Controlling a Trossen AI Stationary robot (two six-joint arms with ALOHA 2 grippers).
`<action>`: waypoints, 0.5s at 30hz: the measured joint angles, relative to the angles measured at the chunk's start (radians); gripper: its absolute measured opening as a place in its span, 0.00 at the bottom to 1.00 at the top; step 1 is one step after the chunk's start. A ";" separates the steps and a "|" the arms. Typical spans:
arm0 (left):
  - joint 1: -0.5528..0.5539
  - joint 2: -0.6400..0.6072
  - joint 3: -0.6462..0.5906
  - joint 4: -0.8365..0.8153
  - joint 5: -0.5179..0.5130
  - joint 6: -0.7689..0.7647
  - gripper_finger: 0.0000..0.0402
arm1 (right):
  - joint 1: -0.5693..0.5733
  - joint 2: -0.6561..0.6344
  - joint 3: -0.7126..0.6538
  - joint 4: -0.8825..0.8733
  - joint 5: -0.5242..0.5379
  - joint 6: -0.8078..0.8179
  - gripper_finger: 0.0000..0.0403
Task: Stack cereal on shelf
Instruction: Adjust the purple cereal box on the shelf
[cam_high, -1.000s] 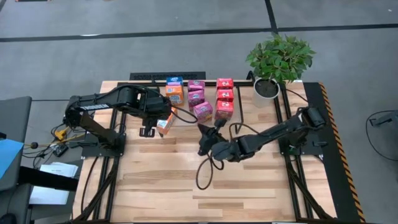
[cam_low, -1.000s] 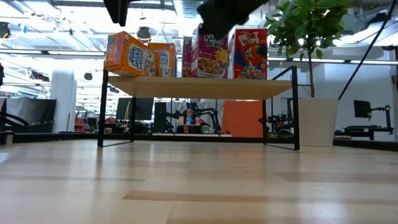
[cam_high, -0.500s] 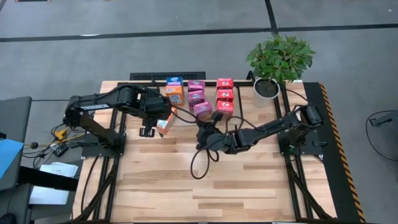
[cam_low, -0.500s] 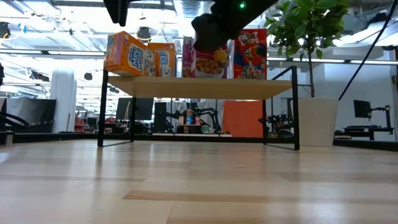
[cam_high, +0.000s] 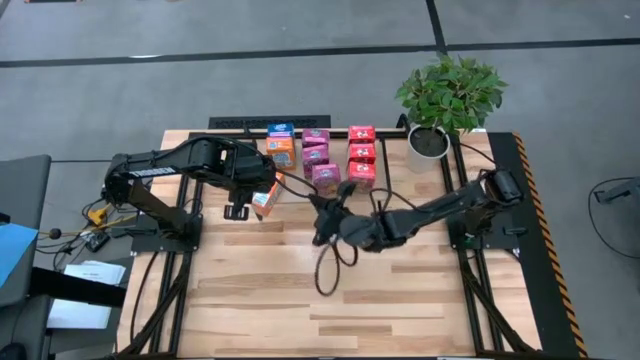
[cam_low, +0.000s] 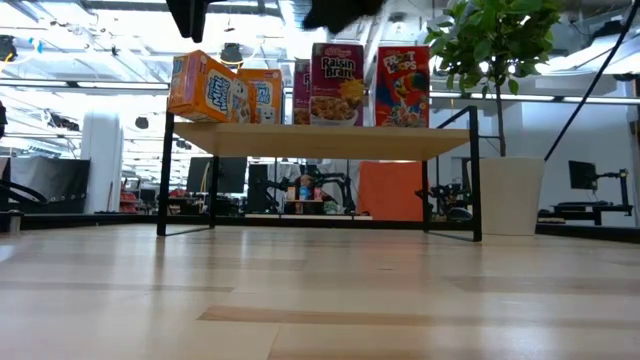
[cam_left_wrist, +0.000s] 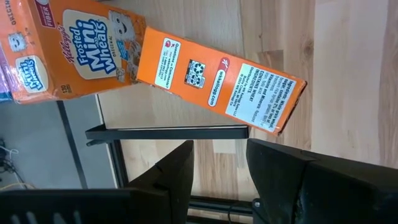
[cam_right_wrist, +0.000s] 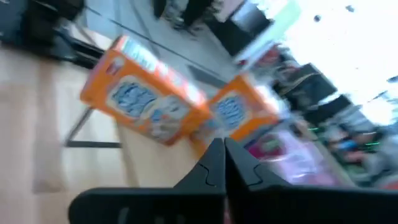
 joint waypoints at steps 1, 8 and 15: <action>0.000 0.000 0.000 0.000 0.000 0.001 0.35 | 0.016 -0.006 0.019 -0.010 0.051 -0.043 0.03; 0.000 0.000 0.000 0.000 0.000 0.001 0.35 | 0.028 -0.024 0.085 -0.054 0.303 -0.253 0.02; 0.000 0.000 0.000 0.000 0.006 -0.012 0.35 | -0.012 -0.027 0.085 -0.245 0.348 -0.074 0.04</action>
